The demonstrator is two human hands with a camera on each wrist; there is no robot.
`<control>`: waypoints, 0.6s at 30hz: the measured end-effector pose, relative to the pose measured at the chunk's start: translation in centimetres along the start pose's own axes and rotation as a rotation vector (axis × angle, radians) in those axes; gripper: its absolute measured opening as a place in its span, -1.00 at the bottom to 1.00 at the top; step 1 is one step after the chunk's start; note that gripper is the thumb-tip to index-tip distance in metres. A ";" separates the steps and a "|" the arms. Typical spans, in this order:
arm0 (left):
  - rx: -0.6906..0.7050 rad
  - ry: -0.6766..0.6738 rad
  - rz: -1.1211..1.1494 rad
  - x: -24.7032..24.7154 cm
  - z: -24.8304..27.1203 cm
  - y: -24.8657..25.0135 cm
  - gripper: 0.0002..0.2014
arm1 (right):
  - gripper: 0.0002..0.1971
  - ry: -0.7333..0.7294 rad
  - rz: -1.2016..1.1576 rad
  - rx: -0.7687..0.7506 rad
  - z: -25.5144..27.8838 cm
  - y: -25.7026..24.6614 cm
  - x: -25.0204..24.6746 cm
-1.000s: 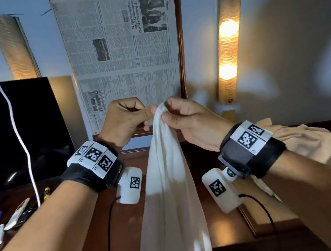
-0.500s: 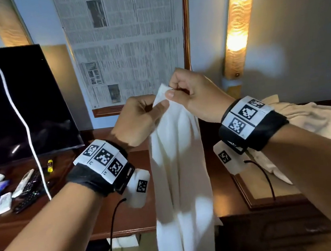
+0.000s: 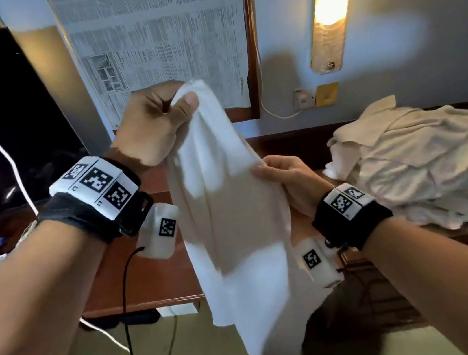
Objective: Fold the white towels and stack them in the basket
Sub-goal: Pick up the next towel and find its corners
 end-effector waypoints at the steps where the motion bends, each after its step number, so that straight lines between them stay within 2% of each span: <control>1: -0.021 0.017 -0.001 -0.2 0.1 -0.5 -0.76 | -0.50 0.000 -0.033 -0.020 0.0 0.1 -0.8; 4: -0.058 0.106 -0.030 -0.4 0.2 -1.4 -0.78 | -0.59 -0.054 0.000 -0.019 -0.2 0.3 -1.8; 6: -0.057 0.204 -0.087 -0.5 0.3 -1.5 -0.83 | -0.70 -0.131 0.137 0.029 -0.1 1.5 -1.9; 8: -0.048 0.292 -0.113 -0.9 0.5 -1.7 -0.84 | -0.96 -0.192 0.340 0.100 0.2 3.8 -2.1; 10: -0.050 0.357 -0.118 -1.2 0.8 -2.1 -0.81 | -0.70 -0.161 0.674 0.148 0.3 6.3 -3.2; 11: -0.059 0.382 -0.132 -1.5 1.0 -2.4 -0.76 | -0.65 -0.125 0.819 0.196 0.4 7.6 -4.1; 14: -0.111 0.505 -0.201 -3.0 1.7 -3.5 -0.67 | -0.67 -0.086 1.050 0.397 1.2 11.9 -7.6; 16: -0.148 0.593 -0.218 -4.3 2.0 -4.1 -0.77 | -0.72 -0.136 1.142 0.555 2.4 14.2 -9.8; 18: -0.192 0.683 -0.234 -5.8 2.4 -5.2 -0.75 | -0.70 -0.196 1.231 0.679 3.7 15.9 -11.8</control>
Point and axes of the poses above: each hand's wrist, its own z-axis away from the middle knuckle, its own x-axis out of the palm, y = z × x, the point moved 2 cm from there along -z, towards the middle knuckle, and after that the axes turned 15 degrees about -y, right-handed, at the moved point
